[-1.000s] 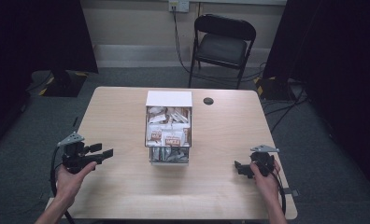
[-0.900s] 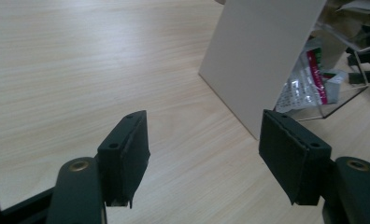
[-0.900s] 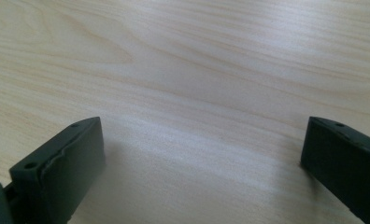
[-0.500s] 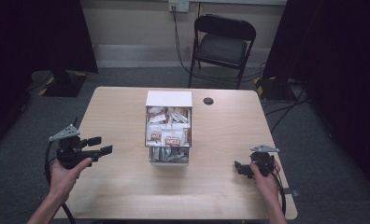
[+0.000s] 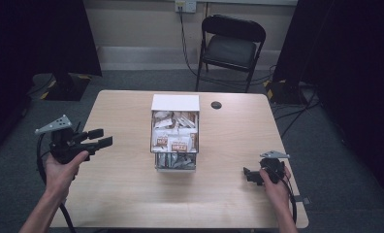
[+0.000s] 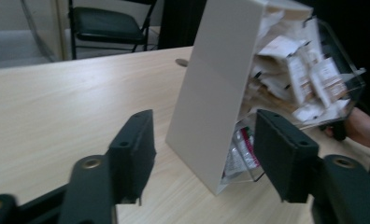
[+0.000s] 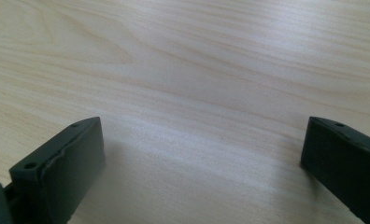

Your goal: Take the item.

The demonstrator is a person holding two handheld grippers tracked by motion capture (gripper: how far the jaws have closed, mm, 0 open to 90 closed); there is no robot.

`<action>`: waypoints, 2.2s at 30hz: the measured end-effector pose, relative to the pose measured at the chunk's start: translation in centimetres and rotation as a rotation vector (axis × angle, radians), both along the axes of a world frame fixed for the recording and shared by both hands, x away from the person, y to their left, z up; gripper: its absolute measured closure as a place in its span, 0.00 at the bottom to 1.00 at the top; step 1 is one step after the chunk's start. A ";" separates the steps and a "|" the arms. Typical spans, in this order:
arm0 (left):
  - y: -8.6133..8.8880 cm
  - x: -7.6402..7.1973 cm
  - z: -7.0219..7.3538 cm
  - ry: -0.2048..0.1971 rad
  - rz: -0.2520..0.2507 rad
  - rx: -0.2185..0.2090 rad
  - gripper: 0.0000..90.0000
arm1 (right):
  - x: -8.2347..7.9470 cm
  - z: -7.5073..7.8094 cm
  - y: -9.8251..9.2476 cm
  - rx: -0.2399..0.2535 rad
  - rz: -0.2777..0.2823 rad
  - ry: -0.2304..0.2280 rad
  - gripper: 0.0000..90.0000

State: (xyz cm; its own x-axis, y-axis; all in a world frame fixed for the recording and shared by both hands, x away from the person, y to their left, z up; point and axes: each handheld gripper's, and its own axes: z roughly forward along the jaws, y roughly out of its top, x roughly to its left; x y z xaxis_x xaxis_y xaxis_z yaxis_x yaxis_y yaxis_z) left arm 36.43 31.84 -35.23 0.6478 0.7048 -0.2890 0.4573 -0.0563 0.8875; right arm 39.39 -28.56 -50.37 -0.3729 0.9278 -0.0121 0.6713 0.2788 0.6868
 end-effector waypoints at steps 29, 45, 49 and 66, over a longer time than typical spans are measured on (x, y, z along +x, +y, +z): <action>-5.4 1.1 5.3 -0.181 -0.074 -0.052 0.63 | 0.1 0.0 0.0 0.000 0.002 0.000 0.00; -11.0 2.5 5.7 -0.104 -0.305 0.014 0.62 | 0.1 0.0 0.0 0.000 0.003 0.001 0.00; -12.1 2.8 5.4 -0.084 -0.347 0.019 0.61 | 0.1 0.0 0.0 0.000 0.002 0.001 0.00; -15.5 3.9 3.5 -0.056 -0.405 0.111 0.75 | 0.1 0.0 0.0 0.000 0.002 0.001 0.00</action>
